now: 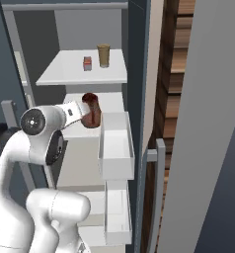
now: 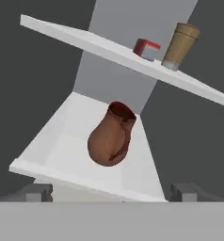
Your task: Move the bar and cup from the second highest shelf to the top shelf to make space. Then, place the pitcher from the counter on the cleared second highest shelf.
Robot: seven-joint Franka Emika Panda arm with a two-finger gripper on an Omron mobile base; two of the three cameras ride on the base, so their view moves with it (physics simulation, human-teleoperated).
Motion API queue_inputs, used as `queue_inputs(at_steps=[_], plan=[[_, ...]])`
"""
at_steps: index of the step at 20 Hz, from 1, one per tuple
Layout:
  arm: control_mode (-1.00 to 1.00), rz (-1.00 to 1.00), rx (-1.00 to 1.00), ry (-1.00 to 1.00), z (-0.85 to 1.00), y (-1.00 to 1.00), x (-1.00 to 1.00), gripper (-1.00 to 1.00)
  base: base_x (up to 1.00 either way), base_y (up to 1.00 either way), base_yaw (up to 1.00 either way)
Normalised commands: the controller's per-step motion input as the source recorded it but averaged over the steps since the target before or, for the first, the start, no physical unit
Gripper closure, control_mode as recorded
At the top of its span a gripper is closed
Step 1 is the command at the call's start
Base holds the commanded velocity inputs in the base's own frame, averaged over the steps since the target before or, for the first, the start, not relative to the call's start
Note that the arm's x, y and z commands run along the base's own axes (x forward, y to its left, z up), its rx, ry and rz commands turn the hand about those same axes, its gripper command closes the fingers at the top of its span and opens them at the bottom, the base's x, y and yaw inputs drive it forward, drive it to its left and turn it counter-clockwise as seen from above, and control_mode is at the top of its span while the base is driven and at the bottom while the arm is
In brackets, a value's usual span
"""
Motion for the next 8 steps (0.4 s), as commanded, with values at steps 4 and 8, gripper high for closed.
queue_inputs(at_steps=[4,8], plan=[[-1.0,0.0,-0.05,0.39,0.5,0.0,-1.0,-1.0,0.0,0.0,0.0],[-1.0,0.0,-0.12,0.27,0.01,0.0,-1.0,-1.0,0.0,0.0,0.0]])
